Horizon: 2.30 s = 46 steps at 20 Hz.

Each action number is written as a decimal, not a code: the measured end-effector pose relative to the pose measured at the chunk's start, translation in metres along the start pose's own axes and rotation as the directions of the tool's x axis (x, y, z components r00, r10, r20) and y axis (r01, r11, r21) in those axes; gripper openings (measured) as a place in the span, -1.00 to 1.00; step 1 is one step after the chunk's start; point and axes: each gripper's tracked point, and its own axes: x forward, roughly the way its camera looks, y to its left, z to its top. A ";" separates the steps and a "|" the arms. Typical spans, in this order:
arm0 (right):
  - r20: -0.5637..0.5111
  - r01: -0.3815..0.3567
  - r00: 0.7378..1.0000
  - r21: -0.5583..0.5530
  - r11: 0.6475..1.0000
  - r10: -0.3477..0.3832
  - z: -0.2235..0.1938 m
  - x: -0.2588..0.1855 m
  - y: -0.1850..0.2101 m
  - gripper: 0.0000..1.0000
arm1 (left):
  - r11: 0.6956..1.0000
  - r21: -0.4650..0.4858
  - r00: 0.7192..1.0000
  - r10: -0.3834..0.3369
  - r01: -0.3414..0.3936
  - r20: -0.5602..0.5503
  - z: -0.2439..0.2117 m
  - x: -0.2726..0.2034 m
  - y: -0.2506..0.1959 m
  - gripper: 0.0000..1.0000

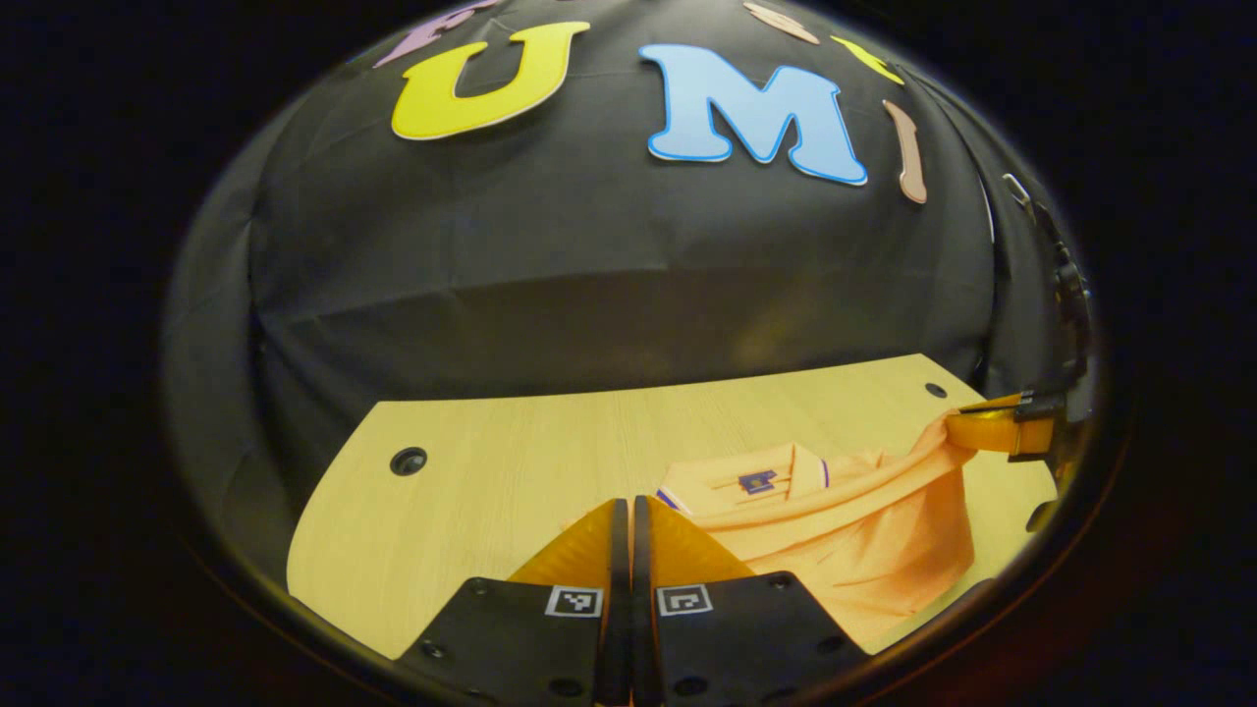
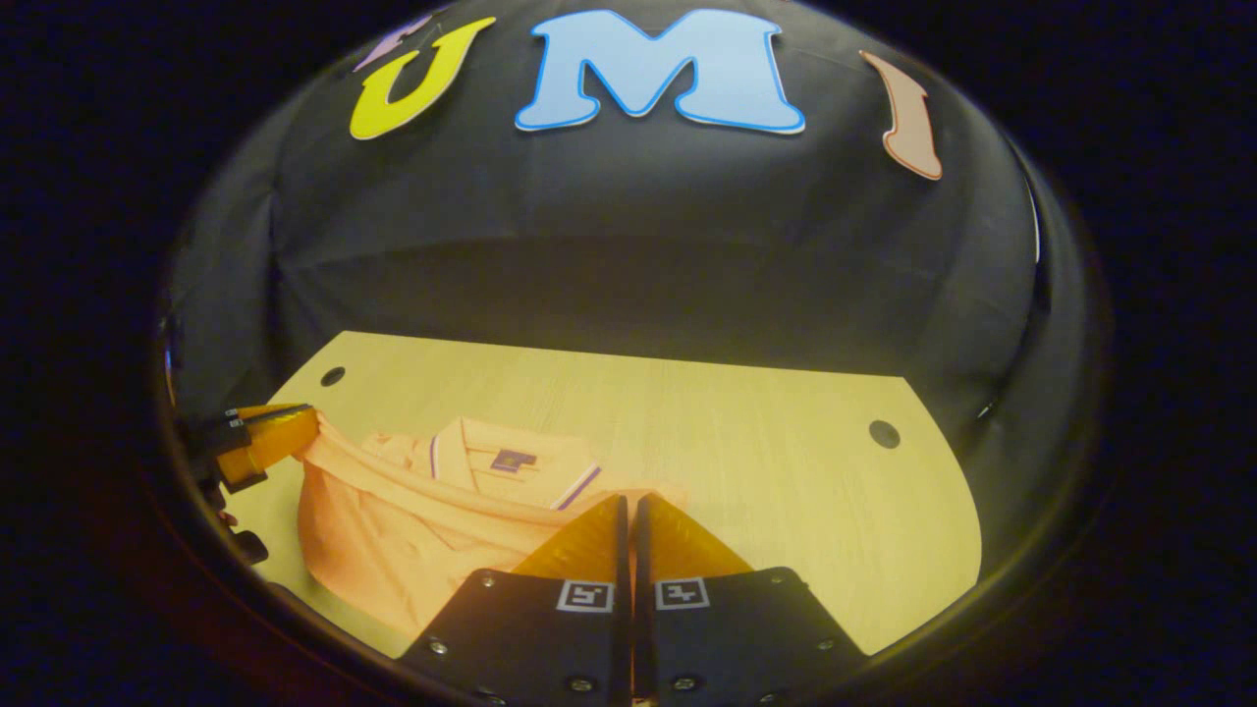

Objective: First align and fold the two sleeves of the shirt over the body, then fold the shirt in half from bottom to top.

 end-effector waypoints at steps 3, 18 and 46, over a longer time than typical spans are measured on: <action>-0.016 0.038 0.999 0.009 0.999 -0.038 -0.004 0.027 -0.005 -0.98 | 1.000 0.026 1.000 -0.003 0.003 0.000 -0.008 0.022 -0.002 -0.88; -0.048 0.071 0.996 -0.106 0.992 -0.077 -0.024 0.047 -0.005 -0.41 | 0.998 0.045 0.999 -0.034 0.035 -0.042 -0.030 0.041 -0.016 -0.41; 0.412 -0.012 0.905 -0.223 0.975 0.105 0.001 -0.271 -0.035 0.55 | 0.990 -0.069 0.922 0.138 -0.121 0.361 0.043 -0.275 -0.122 0.92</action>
